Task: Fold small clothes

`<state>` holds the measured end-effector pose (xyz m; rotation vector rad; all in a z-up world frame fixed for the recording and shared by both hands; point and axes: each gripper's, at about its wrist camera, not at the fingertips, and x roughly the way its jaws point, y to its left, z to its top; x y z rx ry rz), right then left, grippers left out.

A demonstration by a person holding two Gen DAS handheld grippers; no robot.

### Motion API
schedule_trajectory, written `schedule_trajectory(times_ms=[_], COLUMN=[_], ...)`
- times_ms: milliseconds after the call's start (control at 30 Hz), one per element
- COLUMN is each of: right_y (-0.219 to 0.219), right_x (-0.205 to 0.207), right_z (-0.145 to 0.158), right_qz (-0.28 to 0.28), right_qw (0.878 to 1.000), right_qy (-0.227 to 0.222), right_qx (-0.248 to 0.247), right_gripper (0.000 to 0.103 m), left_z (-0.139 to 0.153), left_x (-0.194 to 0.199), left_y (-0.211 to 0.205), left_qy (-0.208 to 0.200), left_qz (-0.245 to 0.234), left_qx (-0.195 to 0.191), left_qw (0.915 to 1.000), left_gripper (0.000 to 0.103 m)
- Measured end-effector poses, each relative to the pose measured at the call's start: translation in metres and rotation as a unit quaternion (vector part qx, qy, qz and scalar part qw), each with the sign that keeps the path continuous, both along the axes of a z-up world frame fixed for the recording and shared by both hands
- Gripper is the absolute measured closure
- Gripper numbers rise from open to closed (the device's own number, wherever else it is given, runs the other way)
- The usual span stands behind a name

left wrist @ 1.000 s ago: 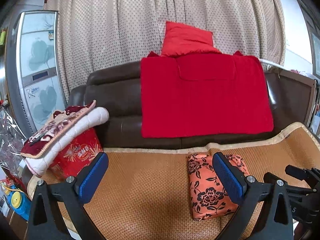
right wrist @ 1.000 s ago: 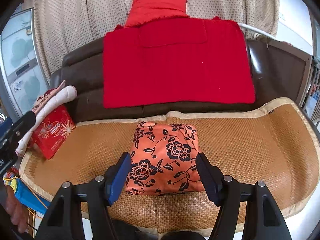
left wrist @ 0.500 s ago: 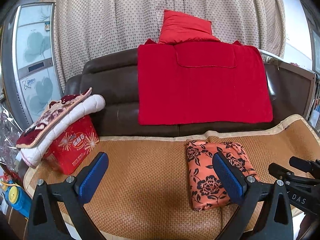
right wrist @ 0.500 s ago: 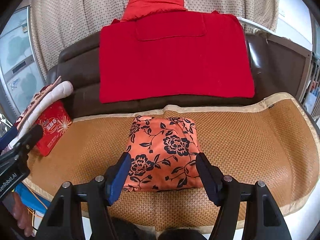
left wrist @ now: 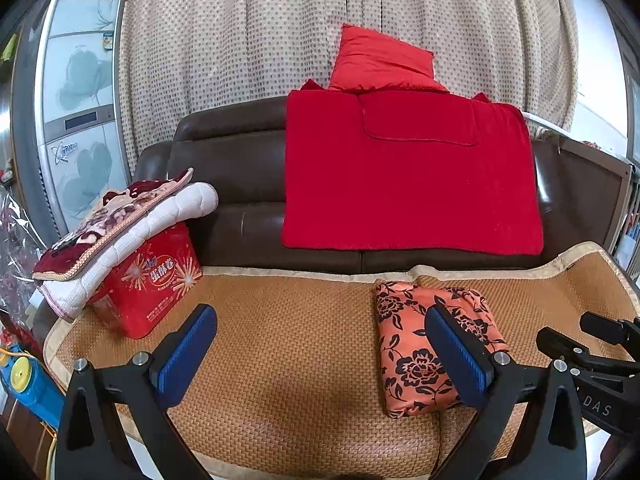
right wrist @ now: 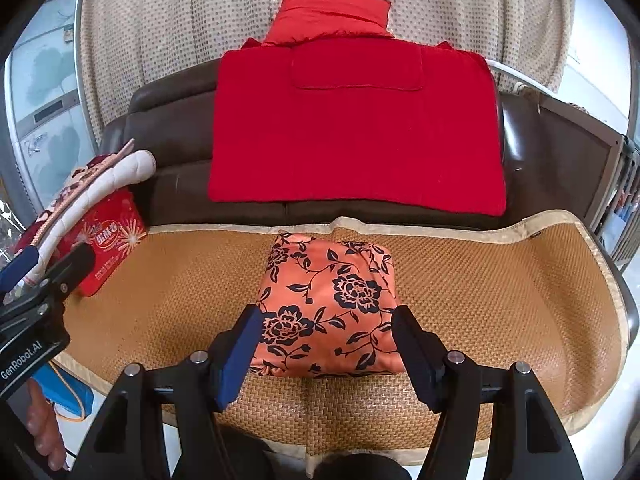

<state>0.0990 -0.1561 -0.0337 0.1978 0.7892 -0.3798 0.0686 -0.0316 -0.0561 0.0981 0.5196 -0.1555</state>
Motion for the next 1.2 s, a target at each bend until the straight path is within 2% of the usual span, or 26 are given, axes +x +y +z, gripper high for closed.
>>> schedule_trajectory(times_ms=[300, 533, 700, 900, 1200], right_y=[0.014, 0.018, 0.022, 0.024, -0.006], right_x=[0.002, -0.004, -0.009, -0.016, -0.038], right_z=[0.002, 0.011, 0.016, 0.020, 0.018], right_qz=[0.001, -0.009, -0.007, 0.007, 0.003], right_qw=[1.000, 1.000, 1.000, 1.000, 0.999], right_qy=[0.000, -0.011, -0.012, -0.016, -0.033], right_qx=[-0.004, -0.001, -0.005, -0.013, 0.010], right_gripper=[0.032, 0.032, 0.032, 0.032, 0.032], left_z=[0.002, 0.017, 0.022, 0.027, 0.033], left_x=[-0.007, -0.027, -0.037, -0.042, -0.048], left_y=[0.007, 0.014, 0.015, 0.006, -0.024], left_qy=[0.003, -0.016, -0.023, -0.026, -0.033], left_qz=[-0.011, -0.027, -0.023, -0.017, -0.013], left_qx=[0.008, 0.020, 0.012, 0.008, 0.025], left_qw=[0.9999, 0.9993, 0.9994, 0.9995, 0.9991], left_gripper=[0.000, 0.000, 0.000, 0.000, 0.000])
